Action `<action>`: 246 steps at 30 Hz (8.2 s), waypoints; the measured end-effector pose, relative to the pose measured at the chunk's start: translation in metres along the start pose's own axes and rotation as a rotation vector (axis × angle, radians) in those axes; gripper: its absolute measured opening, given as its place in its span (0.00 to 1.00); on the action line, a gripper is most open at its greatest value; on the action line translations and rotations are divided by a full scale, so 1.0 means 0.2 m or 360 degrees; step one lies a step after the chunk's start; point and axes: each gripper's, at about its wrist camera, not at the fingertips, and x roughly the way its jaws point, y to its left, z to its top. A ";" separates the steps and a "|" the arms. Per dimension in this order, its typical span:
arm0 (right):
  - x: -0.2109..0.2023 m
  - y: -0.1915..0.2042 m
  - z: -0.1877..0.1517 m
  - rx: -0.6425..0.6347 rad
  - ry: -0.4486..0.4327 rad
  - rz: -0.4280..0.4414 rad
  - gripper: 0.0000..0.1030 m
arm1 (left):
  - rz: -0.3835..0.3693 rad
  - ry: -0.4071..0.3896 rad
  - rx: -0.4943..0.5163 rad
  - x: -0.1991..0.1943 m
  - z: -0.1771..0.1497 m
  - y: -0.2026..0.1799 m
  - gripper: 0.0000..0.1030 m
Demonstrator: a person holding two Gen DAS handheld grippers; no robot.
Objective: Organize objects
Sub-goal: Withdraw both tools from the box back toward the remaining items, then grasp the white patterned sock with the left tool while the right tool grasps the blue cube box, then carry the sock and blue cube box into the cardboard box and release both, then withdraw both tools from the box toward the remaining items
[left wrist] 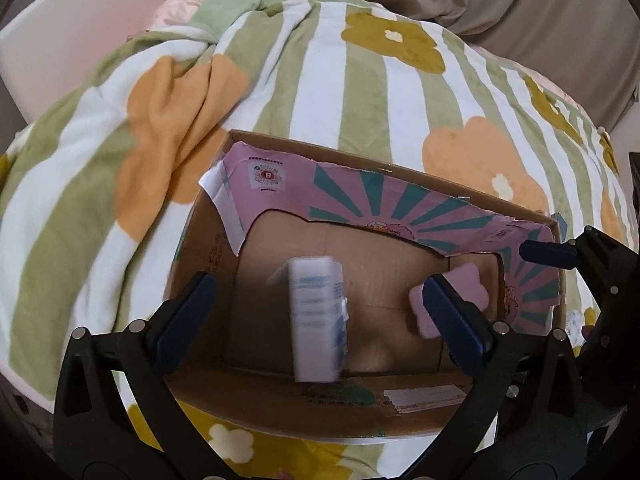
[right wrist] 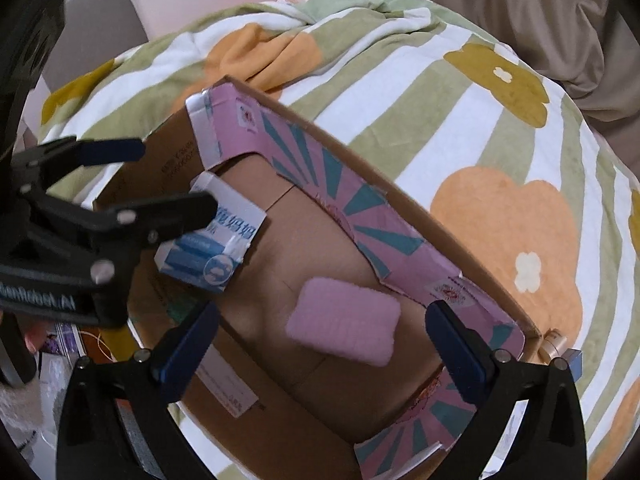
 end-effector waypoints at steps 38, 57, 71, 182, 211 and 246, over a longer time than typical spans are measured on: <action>-0.53 0.02 -0.06 0.0060 -0.0396 -0.0317 1.00 | 0.0096 -0.0202 0.0115 -0.41 -0.09 -0.10 1.00; -1.04 -0.41 -0.29 0.0264 -0.0582 -0.0385 1.00 | -0.0069 -0.0447 0.0302 -0.76 -0.11 -0.63 1.00; -1.11 -0.88 -0.57 0.0300 -0.0511 -0.0444 1.00 | -0.0269 -0.0363 0.0516 -0.63 -0.35 -1.31 1.00; -0.85 -0.50 -0.13 -0.0078 -0.0367 -0.0197 0.36 | -0.0394 -0.0317 0.0477 -0.56 -0.09 -0.77 0.47; -0.04 0.01 0.11 -0.0237 -0.0049 0.0052 0.36 | -0.0207 -0.0050 0.0155 0.01 -0.11 0.14 0.47; -0.09 0.00 0.01 -0.0234 -0.0022 0.0097 0.99 | -0.0148 0.0030 0.0254 -0.02 -0.10 0.00 1.00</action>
